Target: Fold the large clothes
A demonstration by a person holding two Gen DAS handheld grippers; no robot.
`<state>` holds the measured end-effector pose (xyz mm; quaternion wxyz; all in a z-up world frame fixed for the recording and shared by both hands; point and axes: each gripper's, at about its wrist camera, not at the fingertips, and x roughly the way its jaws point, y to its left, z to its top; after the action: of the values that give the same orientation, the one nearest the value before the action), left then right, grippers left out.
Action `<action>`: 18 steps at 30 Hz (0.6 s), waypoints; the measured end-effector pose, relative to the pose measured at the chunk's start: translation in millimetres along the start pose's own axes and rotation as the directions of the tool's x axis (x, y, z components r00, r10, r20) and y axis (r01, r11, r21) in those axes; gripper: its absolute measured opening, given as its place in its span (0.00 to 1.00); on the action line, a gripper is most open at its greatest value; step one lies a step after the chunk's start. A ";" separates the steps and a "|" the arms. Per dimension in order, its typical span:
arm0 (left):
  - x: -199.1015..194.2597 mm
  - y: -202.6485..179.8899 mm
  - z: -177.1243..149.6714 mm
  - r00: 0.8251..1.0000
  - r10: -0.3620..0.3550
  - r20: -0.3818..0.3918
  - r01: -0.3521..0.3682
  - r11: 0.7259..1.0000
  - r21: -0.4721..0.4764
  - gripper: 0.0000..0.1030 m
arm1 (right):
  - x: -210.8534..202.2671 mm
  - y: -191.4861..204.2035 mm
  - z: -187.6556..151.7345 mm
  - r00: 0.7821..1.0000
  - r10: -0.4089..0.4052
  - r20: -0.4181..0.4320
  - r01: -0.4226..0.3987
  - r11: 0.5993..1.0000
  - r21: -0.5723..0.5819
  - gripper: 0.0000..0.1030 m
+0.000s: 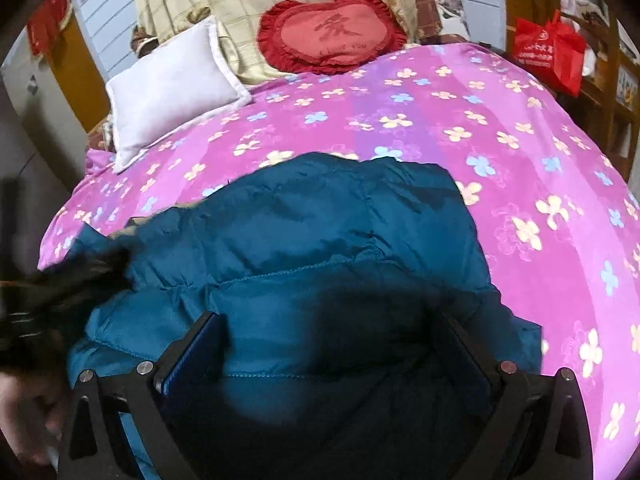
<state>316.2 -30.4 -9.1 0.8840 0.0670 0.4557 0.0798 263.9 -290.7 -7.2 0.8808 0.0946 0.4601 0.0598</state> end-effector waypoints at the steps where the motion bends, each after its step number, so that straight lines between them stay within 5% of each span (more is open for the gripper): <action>1: 9.4 7.8 -4.8 1.000 0.027 -0.003 -0.027 0.999 -0.023 0.79 | 2.6 2.2 0.8 0.999 0.041 0.009 -0.041 0.999 -0.009 1.00; 4: 20.2 29.7 -15.3 0.995 0.096 0.017 -0.094 0.991 -0.090 0.79 | 9.2 10.3 3.7 0.996 0.084 0.023 -0.083 0.996 -0.028 1.00; 10: 25.8 33.2 -21.3 0.986 0.161 0.033 -0.156 0.981 -0.116 0.79 | 19.7 30.2 3.4 0.999 0.006 0.045 -0.002 0.995 -0.098 1.00; 15: -26.2 65.6 -19.9 0.995 -0.056 0.087 0.070 0.984 -0.166 0.79 | 9.5 27.7 6.1 0.999 0.004 0.044 0.000 0.996 -0.088 1.00; 18: -66.5 106.6 -21.0 0.985 -0.015 0.172 0.046 0.983 -0.177 0.79 | -10.7 25.4 9.7 0.997 0.034 0.064 -0.030 0.998 -0.053 1.00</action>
<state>252.5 61.4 52.1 0.9231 -0.0137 0.3707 0.1010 265.3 -269.1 12.3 0.8964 0.0809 0.4279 0.0827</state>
